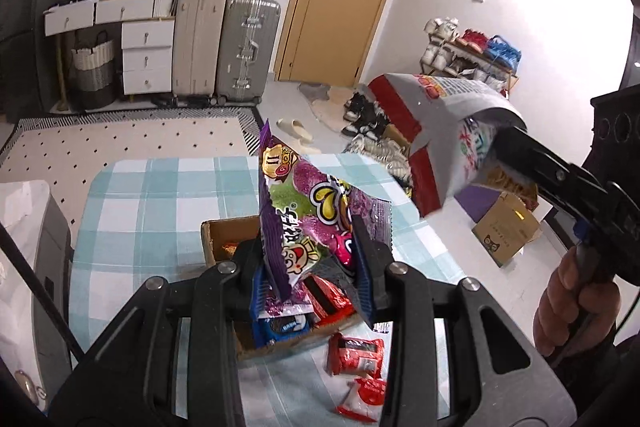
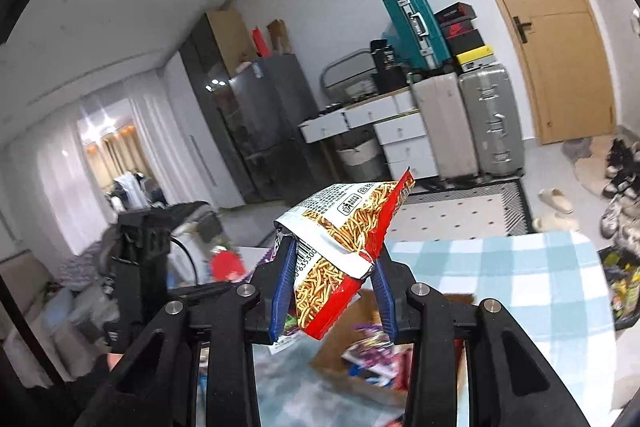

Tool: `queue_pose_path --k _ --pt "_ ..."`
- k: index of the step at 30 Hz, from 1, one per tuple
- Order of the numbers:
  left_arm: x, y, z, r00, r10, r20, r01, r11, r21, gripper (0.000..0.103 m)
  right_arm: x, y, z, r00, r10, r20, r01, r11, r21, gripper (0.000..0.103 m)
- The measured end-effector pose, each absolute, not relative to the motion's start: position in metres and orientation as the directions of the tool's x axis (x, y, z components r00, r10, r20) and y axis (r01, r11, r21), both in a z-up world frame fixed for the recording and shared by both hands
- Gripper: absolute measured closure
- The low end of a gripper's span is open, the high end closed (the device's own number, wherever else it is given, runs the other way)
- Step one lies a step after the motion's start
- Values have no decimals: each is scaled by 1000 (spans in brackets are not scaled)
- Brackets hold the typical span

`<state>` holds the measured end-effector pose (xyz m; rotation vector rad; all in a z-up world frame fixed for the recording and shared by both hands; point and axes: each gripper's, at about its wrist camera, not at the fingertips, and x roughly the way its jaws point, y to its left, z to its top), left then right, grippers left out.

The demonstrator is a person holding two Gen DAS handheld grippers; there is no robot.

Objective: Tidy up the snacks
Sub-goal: 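Carry the purple bag and noodle bag over the box with both grippers, then open both grippers to drop the bags into the box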

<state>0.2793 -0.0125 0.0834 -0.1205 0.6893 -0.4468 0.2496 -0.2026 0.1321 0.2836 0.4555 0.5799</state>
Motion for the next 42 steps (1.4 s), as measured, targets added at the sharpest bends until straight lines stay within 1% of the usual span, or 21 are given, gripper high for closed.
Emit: queue_pose_path --k 3,6,8,17,23,27,30,31,34,35,36,37,38,42 --pt "303 -15 67 670 -424 -610 333 905 -264 71 269 -203 118 719 609 -336 -461 779 425 67" --pt "320 -18 50 658 -413 -630 319 910 -264 71 285 -203 102 725 583 -366 -433 800 416 67" --pt "329 -19 40 647 -410 -643 311 912 -268 71 295 -204 92 719 582 -380 -417 798 435 67" --pt "367 -25 -3 619 -376 -689 293 925 -242 71 328 -205 34 716 510 -476 -352 853 385 67" --pt "386 -29 -29 590 -358 -723 284 931 -229 71 344 -193 -3 688 464 -558 -342 886 315 67" --pt "398 -33 -43 552 -360 -752 290 929 -232 71 351 -180 -26 681 408 -609 -339 912 232 67" --pt "401 -31 -47 546 -360 -756 280 929 -240 69 355 -172 -39 667 381 -640 -346 919 186 66" --pt "403 -31 -48 541 -352 -764 274 932 -235 65 355 -172 -42 674 371 -639 -344 923 173 65" --pt "402 -27 -46 541 -336 -771 261 939 -226 63 354 -172 -47 676 367 -639 -347 924 163 58" --pt "400 -25 -44 547 -333 -768 260 940 -223 59 352 -173 -48 676 374 -635 -350 921 170 53" --pt "399 -25 -42 550 -329 -768 260 941 -217 56 350 -174 -47 680 382 -626 -354 918 176 52" --pt "397 -25 -40 552 -322 -769 261 943 -208 48 349 -175 -47 686 384 -618 -357 918 174 52" --pt "393 -24 -36 555 -315 -770 261 945 -199 44 347 -176 -46 689 383 -615 -360 918 169 52" --pt "382 -22 -25 573 -274 -773 248 956 -155 43 339 -177 -40 702 382 -601 -364 918 158 52"
